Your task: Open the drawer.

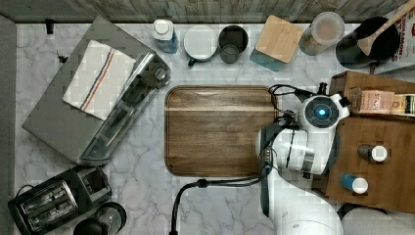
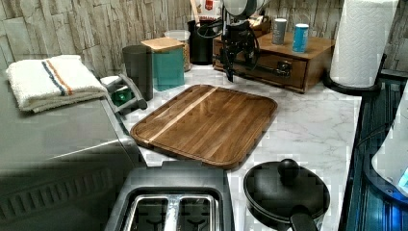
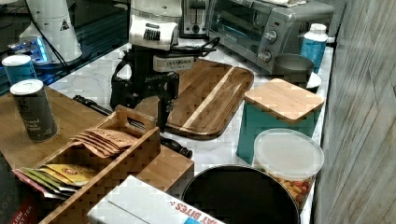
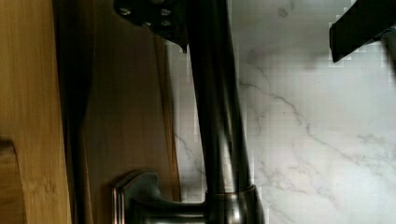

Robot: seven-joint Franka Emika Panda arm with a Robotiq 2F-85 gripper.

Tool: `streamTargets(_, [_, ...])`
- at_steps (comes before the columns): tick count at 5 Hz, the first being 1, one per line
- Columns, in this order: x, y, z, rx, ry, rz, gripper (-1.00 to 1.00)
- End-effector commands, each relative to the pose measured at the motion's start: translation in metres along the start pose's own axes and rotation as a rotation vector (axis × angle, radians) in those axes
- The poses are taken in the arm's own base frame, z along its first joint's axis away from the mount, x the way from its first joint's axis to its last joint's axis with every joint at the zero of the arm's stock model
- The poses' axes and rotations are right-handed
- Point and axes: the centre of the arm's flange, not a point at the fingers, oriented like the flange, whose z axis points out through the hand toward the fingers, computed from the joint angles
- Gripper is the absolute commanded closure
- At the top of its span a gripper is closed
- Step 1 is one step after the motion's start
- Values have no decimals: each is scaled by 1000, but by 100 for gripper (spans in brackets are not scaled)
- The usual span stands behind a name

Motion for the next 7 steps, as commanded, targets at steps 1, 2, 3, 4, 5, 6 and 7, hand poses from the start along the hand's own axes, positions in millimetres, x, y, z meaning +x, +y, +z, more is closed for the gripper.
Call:
streamTargets(1, [-11,-25,-24,109,48,-71,-100])
streamTargets(2, [-6,-56,-28,158,18,-176,-100])
streamTargets(3, [-12,-92,-34,172,12,-210,-100])
streamTargets(4, [-25,-143,-48,187,-9,-173,-100])
streamTargets(5, [-38,-185,-58,204,-4,-162,-100])
streamTargets(6, [-47,-216,-67,206,-4,-166,-100])
streamTargets(7, [-53,-236,-75,211,-8,-188,-100])
